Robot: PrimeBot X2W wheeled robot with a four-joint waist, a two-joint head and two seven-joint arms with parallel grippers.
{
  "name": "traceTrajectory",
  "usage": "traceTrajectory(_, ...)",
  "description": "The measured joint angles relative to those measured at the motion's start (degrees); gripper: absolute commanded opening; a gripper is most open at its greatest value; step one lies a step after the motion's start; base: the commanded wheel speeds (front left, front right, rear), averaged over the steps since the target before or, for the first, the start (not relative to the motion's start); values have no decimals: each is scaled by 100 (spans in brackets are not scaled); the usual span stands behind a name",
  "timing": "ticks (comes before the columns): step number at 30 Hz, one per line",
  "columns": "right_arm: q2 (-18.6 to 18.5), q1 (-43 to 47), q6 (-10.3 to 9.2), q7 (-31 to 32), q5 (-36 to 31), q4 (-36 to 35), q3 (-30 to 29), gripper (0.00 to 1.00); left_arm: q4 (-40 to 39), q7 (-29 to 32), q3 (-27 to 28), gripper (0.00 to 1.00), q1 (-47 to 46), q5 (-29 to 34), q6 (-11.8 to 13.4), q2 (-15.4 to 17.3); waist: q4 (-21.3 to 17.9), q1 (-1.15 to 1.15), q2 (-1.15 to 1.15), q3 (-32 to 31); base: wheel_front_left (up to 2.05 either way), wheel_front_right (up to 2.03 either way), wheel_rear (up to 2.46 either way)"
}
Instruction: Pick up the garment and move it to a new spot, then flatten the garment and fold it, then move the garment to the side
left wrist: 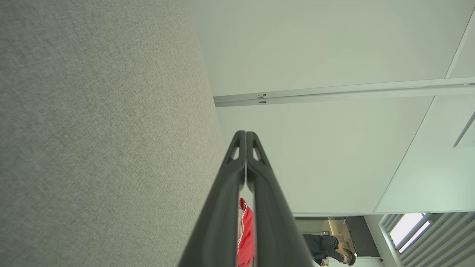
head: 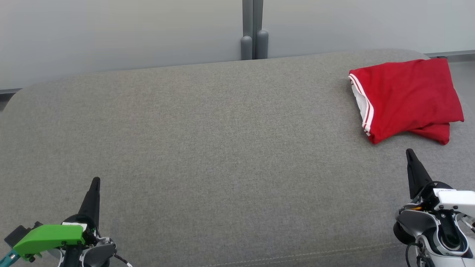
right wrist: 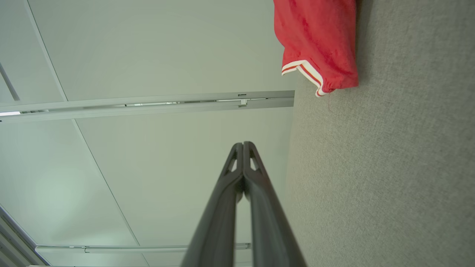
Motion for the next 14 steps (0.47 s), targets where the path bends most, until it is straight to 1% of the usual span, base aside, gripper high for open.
traceTrajectory(14,1,0,0,1,0,-1,-7,0,3,0,4,0,-2,0,0,0,0,0,0,0,0,0,0)
